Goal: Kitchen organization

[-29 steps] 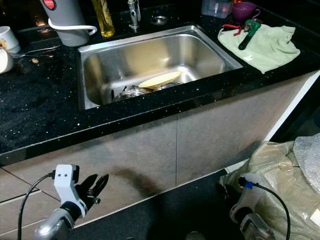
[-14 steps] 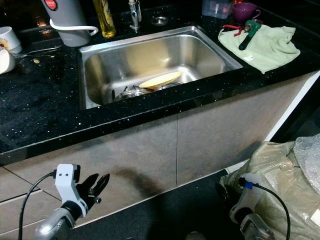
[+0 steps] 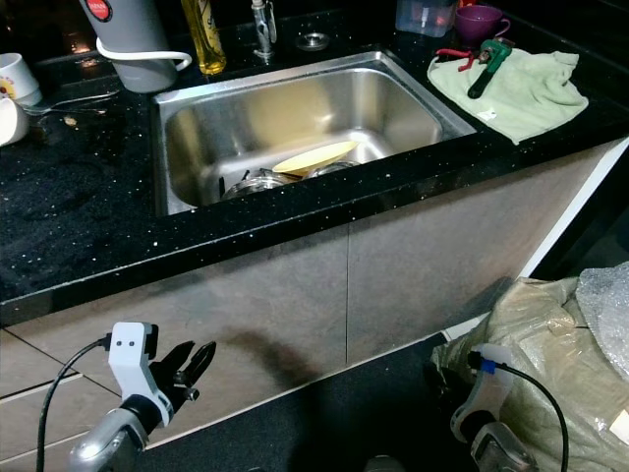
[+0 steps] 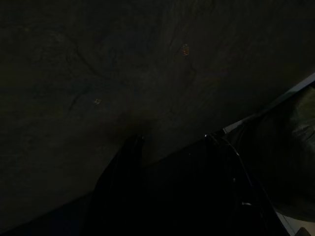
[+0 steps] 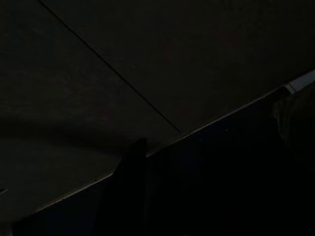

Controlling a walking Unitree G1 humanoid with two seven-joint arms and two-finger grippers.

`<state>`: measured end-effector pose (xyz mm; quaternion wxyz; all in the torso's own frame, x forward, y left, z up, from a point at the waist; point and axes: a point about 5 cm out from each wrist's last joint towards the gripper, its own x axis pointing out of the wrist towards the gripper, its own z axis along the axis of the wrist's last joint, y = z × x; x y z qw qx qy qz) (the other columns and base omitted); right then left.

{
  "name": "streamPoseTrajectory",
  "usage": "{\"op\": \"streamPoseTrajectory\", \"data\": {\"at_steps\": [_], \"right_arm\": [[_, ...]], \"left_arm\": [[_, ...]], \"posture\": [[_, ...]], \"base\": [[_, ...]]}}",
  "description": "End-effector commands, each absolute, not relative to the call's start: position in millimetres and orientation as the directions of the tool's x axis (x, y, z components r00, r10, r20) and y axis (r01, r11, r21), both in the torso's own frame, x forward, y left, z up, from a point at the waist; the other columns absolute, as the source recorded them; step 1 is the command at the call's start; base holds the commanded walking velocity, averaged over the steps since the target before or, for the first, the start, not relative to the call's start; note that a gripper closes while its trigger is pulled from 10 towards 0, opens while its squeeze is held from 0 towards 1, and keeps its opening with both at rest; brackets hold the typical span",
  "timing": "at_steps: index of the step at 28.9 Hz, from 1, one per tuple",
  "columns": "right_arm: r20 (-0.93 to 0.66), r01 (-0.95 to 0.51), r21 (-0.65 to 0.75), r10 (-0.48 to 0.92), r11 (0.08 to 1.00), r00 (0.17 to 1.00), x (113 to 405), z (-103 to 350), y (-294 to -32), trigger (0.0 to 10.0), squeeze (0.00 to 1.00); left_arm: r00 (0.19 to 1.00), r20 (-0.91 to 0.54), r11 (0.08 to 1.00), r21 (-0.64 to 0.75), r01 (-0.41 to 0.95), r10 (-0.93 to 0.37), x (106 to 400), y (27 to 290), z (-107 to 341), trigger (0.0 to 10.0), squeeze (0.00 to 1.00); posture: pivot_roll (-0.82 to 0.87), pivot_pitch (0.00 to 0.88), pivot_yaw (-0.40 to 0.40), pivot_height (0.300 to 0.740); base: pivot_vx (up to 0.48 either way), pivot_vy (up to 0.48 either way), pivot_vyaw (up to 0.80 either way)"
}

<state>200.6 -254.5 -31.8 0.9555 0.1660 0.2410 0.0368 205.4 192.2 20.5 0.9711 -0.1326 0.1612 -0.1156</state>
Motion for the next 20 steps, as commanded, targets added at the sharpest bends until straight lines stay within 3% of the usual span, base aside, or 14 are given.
{"op": "streamPoseTrajectory", "data": {"at_steps": [1, 20], "right_arm": [[-0.459, 0.007, 0.328, 0.152, 0.945, 0.875, 197.2, -34.3, -255.2, 10.0, 0.0], [-0.442, -0.004, 0.329, 0.158, 0.944, 0.883, 199.4, -32.0, -254.1, 10.0, 0.0]], "left_arm": [[0.913, -0.307, 0.941, -0.284, 0.182, -0.27, 203.2, 193.1, 16.5, 10.0, 0.0], [0.913, -0.306, 0.941, -0.285, 0.183, -0.27, 203.2, 192.9, 17.1, 10.0, 0.0]], "posture": [[-0.15, 0.093, 0.05, 0.732], [-0.14, 0.107, 0.049, 0.732]], "base": [[0.0, 0.0, 0.0], [0.0, 0.0, 0.0]]}}
